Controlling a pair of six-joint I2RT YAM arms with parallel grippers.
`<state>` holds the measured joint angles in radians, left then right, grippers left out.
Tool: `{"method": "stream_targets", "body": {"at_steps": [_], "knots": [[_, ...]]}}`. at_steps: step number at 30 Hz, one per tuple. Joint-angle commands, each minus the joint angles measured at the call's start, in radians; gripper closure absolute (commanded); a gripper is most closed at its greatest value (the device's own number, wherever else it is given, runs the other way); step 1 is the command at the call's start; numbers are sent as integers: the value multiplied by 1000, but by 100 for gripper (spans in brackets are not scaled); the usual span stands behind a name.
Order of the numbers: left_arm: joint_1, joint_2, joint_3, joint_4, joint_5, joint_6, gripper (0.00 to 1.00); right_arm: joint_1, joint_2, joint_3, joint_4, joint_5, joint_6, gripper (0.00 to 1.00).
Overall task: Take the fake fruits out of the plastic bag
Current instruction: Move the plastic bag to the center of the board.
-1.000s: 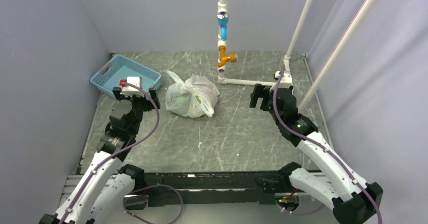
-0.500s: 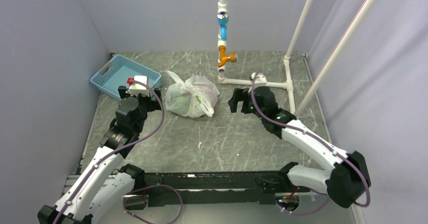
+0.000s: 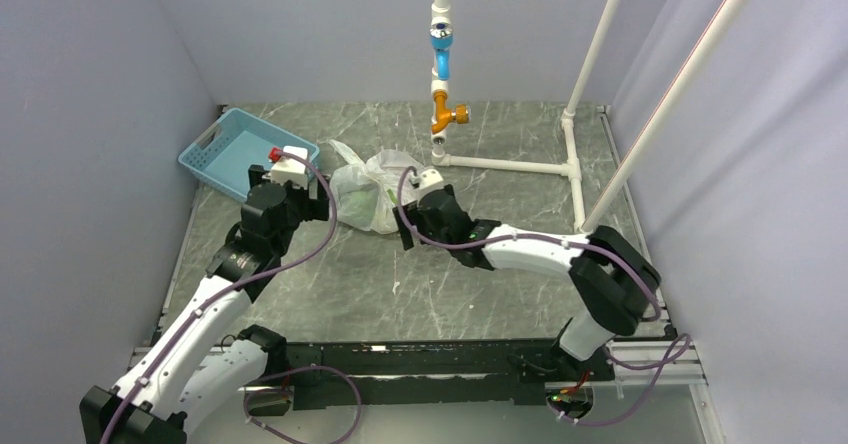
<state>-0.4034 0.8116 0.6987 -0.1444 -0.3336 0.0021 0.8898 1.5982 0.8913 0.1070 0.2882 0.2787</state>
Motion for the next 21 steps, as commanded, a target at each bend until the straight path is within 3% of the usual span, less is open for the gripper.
{"method": "stream_targets", "body": {"at_steps": [1,9,16,21], "knots": [[-3,34,61,-12,109,43,1,22,68,126,117,131,-112,7],[39,34,62,-5,122,40,1,47,143,194,247,129,-268,15],[57,-3,48,11,90,55,1,34,275,331,262,139,-390,35],[58,-11,48,15,76,59,1,3,335,385,276,105,-390,35]]}}
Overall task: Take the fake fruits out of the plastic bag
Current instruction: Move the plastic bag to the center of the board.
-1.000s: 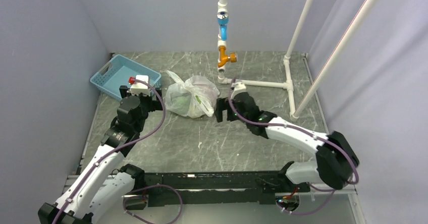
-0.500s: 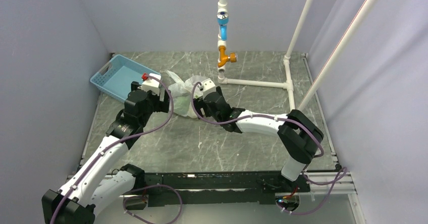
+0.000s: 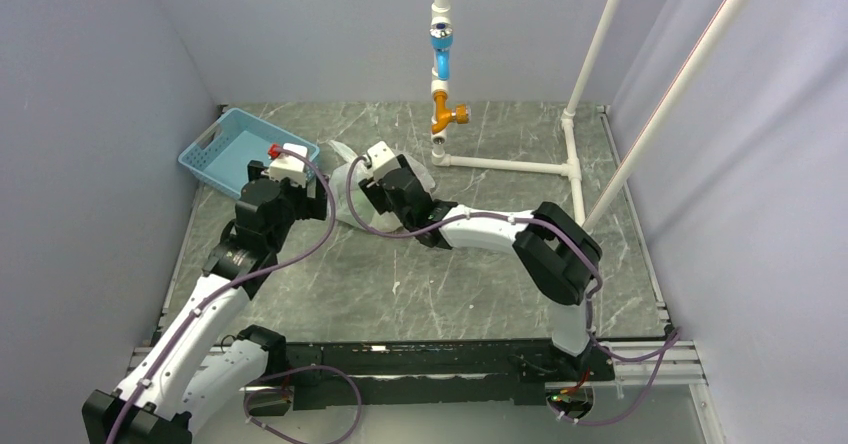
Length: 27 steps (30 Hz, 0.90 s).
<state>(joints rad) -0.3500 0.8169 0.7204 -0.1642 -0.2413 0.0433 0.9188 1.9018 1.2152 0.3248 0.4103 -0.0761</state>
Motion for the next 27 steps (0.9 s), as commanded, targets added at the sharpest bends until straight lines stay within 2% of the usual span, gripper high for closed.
{"method": "stream_targets", "body": {"at_steps": [1,4,6,9,10,13,20,25,27], "knots": [[5,-14,27,34,-16,18,1,-34,39,62,67,-33,-35,35],[6,3,36,26,-13,20,1,-50,64,81,71,-44,-41,39],[6,13,43,20,-11,20,1,-51,60,80,62,-49,-56,53],[8,27,48,17,5,20,1,-52,38,38,98,-50,-58,85],[9,36,51,15,19,18,1,-51,31,23,104,-55,-53,92],[20,71,65,2,91,5,1,-49,-36,-43,120,-106,-12,100],[43,215,138,-41,457,-36,1,-26,-245,-288,140,-175,162,100],[40,307,170,-20,631,-115,1,-8,-447,-457,95,-176,271,100],[6,370,220,-25,675,-136,1,-3,-528,-514,72,-192,306,100]]}}
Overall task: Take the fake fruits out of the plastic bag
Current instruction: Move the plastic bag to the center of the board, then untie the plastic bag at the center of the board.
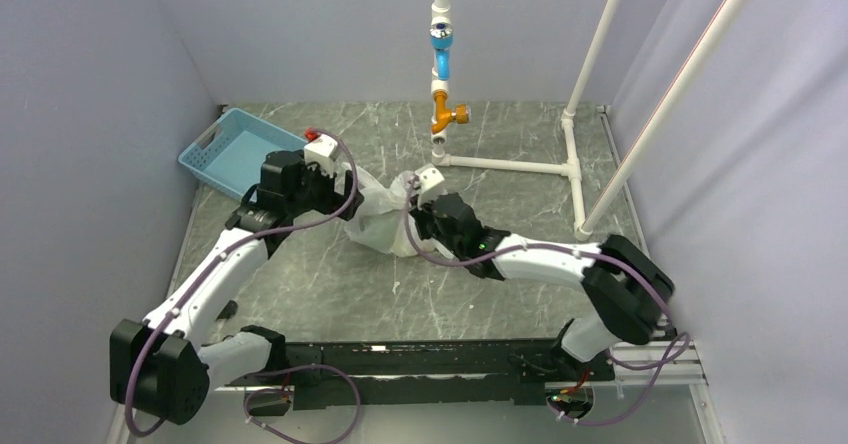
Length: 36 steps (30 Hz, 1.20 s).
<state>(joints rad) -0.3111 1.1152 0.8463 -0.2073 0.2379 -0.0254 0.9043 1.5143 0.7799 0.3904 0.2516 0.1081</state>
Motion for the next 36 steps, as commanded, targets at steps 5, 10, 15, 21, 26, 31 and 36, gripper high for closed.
{"method": "stream_targets", "body": {"at_steps": [5,10,15,21,26,31,36], "knots": [[-162,292,329,-226,267,7,1,16,-320,-191,-72,-45,196,100],[-224,243,223,-144,262,31,12,17,-404,-244,-147,-96,230,100],[-268,194,176,-140,257,57,17,20,-432,-252,-166,-126,243,100],[-322,274,239,-233,184,107,28,19,-427,-239,-191,-120,249,100],[-328,305,255,-236,135,116,38,19,-432,-219,-214,-125,249,100],[-328,316,273,-249,99,140,66,19,-437,-200,-254,-123,264,86],[-329,295,263,-238,66,147,100,18,-464,-136,-379,-12,293,38]]}}
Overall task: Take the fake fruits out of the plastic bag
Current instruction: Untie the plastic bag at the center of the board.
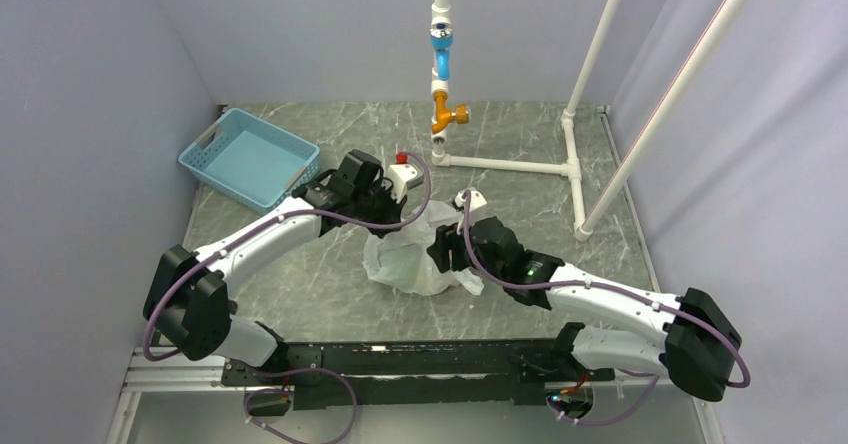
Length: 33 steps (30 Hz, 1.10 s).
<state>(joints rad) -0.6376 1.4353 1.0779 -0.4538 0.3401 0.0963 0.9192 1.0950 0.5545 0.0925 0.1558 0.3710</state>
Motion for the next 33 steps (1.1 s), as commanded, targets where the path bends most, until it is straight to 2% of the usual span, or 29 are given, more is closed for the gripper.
{"method": "stream_targets", "body": {"at_steps": [1,2,4,15,25,30,33], "knots": [[-1,-32,29,9,-39,30,100,2,-55,105,-127,113,34,31],[-2,-36,28,8,-42,32,100,1,-65,121,-145,129,30,28],[-2,-47,25,11,-47,35,100,-1,-78,146,-153,123,12,26],[-19,-97,-13,38,-30,44,100,-42,75,250,-22,-35,43,32],[-44,-106,-17,26,-47,62,100,-58,186,278,0,-55,117,56],[-45,-105,-10,19,-79,60,100,-58,92,225,-36,19,106,67],[-46,-108,-5,14,-109,56,100,-64,25,190,-61,65,99,83]]}}
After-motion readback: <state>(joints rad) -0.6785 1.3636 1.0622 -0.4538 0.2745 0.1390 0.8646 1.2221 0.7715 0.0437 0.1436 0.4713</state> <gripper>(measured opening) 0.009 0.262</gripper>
